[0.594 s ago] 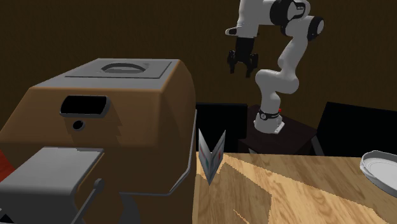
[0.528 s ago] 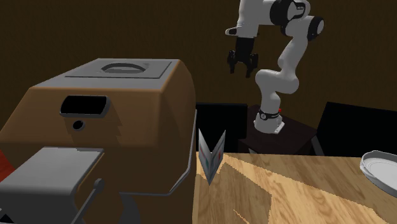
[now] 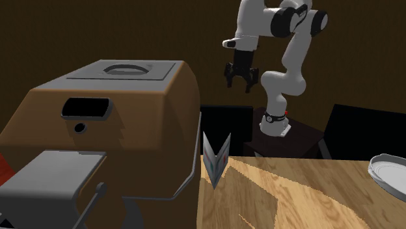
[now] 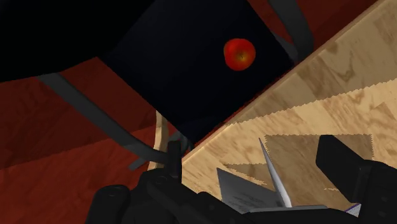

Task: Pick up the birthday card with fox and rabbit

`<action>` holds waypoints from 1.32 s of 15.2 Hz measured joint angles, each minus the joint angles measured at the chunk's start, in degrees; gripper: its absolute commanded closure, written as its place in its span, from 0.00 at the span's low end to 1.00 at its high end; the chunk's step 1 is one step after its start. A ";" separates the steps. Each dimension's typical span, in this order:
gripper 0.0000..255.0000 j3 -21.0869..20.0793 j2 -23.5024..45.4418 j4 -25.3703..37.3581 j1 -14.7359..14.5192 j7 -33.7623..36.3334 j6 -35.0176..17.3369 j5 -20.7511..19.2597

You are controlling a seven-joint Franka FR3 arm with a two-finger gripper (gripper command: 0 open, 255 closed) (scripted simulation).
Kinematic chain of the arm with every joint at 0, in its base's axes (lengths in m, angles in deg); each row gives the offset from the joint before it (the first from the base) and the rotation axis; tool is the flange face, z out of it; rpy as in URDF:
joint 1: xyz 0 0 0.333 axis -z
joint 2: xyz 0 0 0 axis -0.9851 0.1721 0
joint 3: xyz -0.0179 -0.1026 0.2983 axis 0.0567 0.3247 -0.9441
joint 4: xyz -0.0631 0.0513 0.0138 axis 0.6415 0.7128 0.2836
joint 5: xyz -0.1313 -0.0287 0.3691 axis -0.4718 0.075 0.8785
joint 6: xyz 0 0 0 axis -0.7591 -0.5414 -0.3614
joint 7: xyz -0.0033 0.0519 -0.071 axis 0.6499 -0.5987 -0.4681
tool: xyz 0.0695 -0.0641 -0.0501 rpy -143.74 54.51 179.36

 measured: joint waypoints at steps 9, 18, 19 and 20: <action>0.00 -2.91 18.48 10.52 -2.73 -2.84 -8.08 -1.31; 0.00 -5.90 37.32 26.15 -5.57 -4.38 -11.14 -4.88; 0.00 -6.05 38.54 27.18 -5.77 -4.47 -11.29 -5.15; 0.00 -6.08 39.02 27.33 -5.81 -4.60 -11.61 -5.27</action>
